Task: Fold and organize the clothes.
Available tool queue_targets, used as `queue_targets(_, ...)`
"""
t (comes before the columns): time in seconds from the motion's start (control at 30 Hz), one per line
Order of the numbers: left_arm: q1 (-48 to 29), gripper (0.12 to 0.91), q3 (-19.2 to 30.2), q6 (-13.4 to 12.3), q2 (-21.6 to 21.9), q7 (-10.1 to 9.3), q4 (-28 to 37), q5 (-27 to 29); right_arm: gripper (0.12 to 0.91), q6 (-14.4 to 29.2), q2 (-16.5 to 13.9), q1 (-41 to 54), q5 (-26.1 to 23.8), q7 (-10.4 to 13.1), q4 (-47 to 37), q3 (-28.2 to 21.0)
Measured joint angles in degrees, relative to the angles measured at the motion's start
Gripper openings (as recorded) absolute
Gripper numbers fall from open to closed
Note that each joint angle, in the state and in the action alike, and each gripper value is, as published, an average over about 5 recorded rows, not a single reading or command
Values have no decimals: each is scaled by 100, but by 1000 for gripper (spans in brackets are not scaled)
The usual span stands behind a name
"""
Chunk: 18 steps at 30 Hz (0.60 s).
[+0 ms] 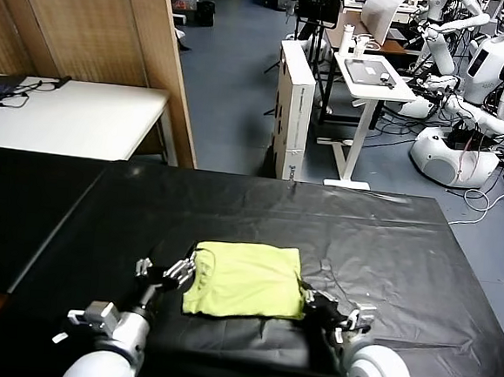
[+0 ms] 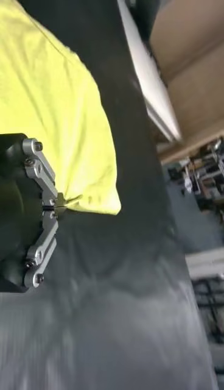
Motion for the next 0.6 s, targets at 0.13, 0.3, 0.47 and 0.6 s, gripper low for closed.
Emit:
queue_targets(0.13, 40, 907, -32, -76, 3, 2, 40, 58, 196, -14, -111, -155, 2, 9, 155, 224)
queue_targets(0.3, 125, 907, -46, -228, 51, -50, 92, 294, 485, 217, -262, -382, -294, -103, 468, 584)
queue_targets(0.47, 331, 907, -157, -698, 219, -173, 47, 721, 790, 738, -403, -669, -884, -406, 782, 1041)
queue_targets(0.6, 728, 907, -346, -1127, 477, -166, -81, 885, 897, 1395, -456, -1038, -1230, -518, 1029, 1430)
